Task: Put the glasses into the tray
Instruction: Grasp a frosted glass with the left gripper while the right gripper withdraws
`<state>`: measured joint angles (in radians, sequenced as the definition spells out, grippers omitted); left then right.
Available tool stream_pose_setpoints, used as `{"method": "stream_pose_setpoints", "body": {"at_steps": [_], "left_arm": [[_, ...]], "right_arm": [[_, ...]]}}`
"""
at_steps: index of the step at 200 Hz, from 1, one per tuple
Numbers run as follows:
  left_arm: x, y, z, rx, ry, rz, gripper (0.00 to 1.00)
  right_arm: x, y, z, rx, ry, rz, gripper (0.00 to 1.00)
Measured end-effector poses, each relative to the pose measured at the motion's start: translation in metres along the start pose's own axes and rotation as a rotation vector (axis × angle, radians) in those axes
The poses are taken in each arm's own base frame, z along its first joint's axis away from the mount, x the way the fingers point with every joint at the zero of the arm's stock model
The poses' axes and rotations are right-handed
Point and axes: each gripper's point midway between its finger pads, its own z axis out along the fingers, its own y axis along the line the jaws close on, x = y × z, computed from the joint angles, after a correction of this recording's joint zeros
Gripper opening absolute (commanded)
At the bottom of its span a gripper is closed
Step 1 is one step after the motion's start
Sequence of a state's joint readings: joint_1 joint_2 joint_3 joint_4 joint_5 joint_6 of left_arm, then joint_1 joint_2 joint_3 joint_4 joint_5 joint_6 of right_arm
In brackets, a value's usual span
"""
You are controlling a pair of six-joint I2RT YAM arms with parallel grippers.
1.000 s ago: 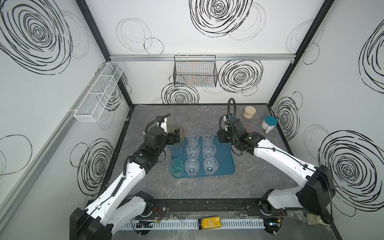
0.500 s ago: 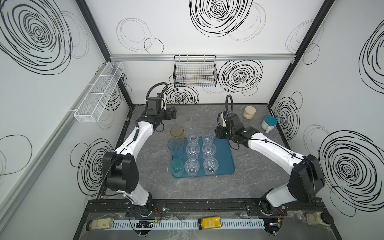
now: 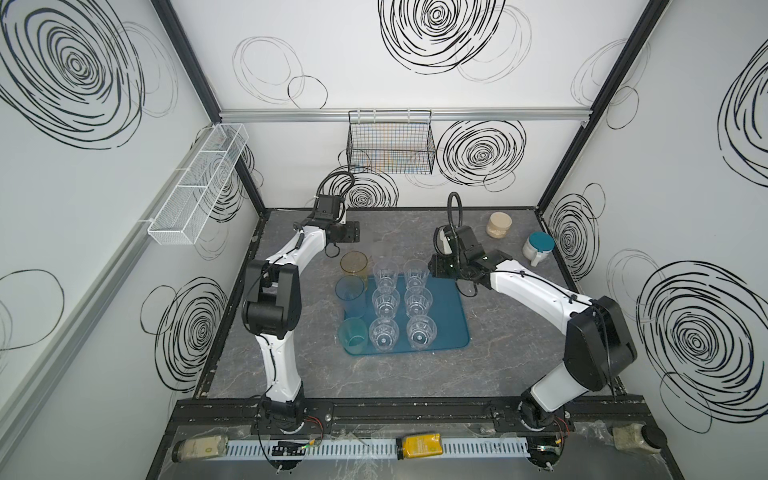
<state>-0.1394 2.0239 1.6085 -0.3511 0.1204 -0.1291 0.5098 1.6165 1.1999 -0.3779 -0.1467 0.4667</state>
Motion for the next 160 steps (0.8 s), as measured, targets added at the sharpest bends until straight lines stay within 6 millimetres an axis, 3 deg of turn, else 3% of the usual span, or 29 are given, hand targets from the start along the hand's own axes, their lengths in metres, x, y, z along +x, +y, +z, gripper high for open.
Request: {"method": "stream_pose_setpoints", "body": {"at_steps": [74,117,160], "left_arm": [[0.013,-0.001,0.039,-0.029,0.054,0.033,0.49],[0.009,0.002,0.040,-0.051,0.047,0.042,0.31],[0.007,0.004,0.039,-0.064,0.041,0.036,0.20]], "right_arm": [[0.005,-0.009,0.009,0.023,0.042,0.014,0.51],[0.005,-0.014,0.009,0.032,0.045,0.019,0.51],[0.006,-0.015,0.009,0.035,0.050,0.016,0.51]]}}
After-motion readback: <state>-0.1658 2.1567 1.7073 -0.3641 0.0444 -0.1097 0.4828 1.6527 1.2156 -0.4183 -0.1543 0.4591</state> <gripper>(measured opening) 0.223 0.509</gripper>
